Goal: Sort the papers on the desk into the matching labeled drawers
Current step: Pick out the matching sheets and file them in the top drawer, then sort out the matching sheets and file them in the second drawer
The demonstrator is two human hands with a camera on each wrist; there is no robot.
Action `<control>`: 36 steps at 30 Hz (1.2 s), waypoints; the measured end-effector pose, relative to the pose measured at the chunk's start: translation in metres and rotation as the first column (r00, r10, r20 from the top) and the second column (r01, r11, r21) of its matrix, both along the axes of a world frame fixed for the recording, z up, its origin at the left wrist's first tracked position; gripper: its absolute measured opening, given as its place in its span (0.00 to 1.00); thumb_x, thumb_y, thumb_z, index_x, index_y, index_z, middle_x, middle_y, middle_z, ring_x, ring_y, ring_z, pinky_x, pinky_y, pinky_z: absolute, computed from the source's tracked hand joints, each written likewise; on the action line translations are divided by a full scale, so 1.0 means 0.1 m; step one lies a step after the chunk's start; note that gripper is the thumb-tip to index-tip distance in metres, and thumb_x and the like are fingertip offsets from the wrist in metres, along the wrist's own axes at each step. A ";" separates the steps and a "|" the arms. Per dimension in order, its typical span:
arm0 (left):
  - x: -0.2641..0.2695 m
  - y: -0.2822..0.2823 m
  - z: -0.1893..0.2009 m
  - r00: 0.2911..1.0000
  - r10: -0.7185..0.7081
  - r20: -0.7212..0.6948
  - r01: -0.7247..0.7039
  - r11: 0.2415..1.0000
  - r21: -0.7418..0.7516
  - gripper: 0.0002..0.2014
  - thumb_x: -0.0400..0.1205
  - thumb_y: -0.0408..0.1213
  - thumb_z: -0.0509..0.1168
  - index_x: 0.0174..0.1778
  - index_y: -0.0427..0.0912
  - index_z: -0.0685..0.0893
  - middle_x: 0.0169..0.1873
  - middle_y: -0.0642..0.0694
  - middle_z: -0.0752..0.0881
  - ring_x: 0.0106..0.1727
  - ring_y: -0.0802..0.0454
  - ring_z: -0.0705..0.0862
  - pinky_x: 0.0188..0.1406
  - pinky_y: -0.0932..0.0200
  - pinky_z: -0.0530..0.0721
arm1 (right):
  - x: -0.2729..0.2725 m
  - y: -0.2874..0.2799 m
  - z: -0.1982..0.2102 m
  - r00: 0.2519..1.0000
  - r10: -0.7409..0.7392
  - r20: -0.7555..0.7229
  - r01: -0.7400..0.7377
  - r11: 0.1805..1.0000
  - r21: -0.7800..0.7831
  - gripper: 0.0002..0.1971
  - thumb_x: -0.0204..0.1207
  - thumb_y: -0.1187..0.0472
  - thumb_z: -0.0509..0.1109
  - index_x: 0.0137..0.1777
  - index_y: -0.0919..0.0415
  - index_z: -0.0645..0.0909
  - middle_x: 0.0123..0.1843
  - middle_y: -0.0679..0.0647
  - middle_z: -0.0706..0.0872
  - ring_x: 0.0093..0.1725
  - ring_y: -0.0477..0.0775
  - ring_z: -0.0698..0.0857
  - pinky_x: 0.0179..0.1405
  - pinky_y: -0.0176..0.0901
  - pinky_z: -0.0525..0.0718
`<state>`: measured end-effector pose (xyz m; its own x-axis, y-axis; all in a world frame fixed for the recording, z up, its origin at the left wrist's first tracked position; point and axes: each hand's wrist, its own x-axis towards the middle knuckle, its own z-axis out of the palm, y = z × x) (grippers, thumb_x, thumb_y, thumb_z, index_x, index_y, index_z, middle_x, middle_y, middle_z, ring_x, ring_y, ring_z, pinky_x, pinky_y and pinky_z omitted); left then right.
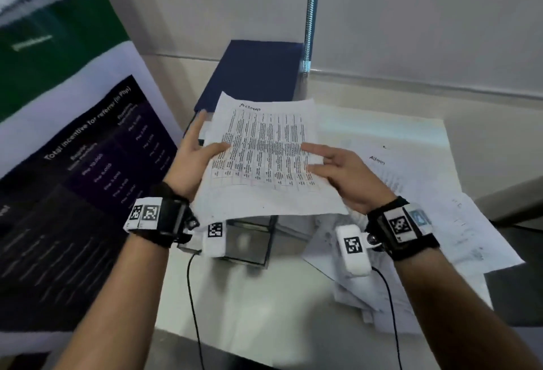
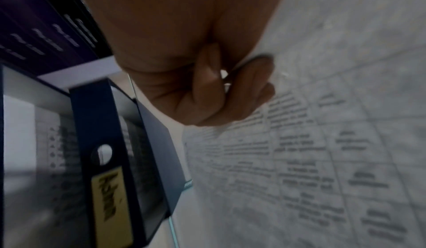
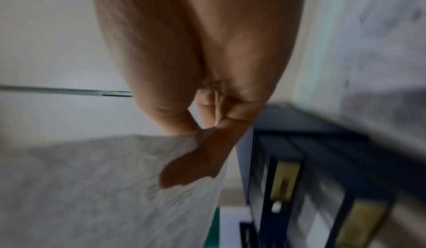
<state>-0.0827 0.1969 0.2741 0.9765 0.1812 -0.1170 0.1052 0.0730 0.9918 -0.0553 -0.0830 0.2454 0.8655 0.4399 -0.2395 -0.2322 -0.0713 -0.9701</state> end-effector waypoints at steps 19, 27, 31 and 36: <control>0.14 1.17 -0.30 0.989 0.103 -0.102 -0.091 0.990 0.111 0.13 0.80 0.29 0.72 0.60 0.31 0.87 0.31 0.42 0.85 0.22 0.60 0.80 0.24 0.72 0.80 | 0.33 1.05 0.02 0.941 -0.092 -0.325 0.129 0.987 0.096 0.17 0.78 0.76 0.69 0.66 0.69 0.80 0.49 0.59 0.88 0.44 0.52 0.90 0.41 0.37 0.90; 0.68 1.02 -0.67 0.991 0.102 0.089 -0.133 0.617 0.776 0.13 0.79 0.45 0.72 0.59 0.51 0.90 0.64 0.40 0.79 0.65 0.45 0.79 0.71 0.51 0.75 | 0.79 1.21 -0.18 0.924 -0.374 -0.084 0.360 0.922 -0.144 0.08 0.69 0.77 0.78 0.47 0.73 0.85 0.51 0.69 0.88 0.38 0.59 0.92 0.49 0.45 0.92; 0.85 0.73 -0.74 0.985 -0.173 -0.026 0.072 0.265 0.961 0.15 0.85 0.55 0.59 0.57 0.58 0.89 0.68 0.51 0.81 0.70 0.49 0.76 0.75 0.41 0.62 | 0.92 1.37 -0.28 0.918 -0.394 0.040 0.386 0.867 -0.316 0.12 0.69 0.71 0.81 0.52 0.69 0.86 0.43 0.65 0.91 0.33 0.55 0.92 0.44 0.46 0.92; 0.98 0.45 -0.77 0.938 -0.259 -0.228 0.273 0.150 0.950 0.28 0.89 0.58 0.43 0.55 0.52 0.89 0.52 0.47 0.90 0.59 0.46 0.84 0.77 0.41 0.58 | 0.87 1.23 -0.41 0.868 -0.366 0.335 0.480 0.794 -0.373 0.07 0.75 0.54 0.76 0.47 0.55 0.89 0.28 0.51 0.87 0.25 0.46 0.84 0.33 0.40 0.87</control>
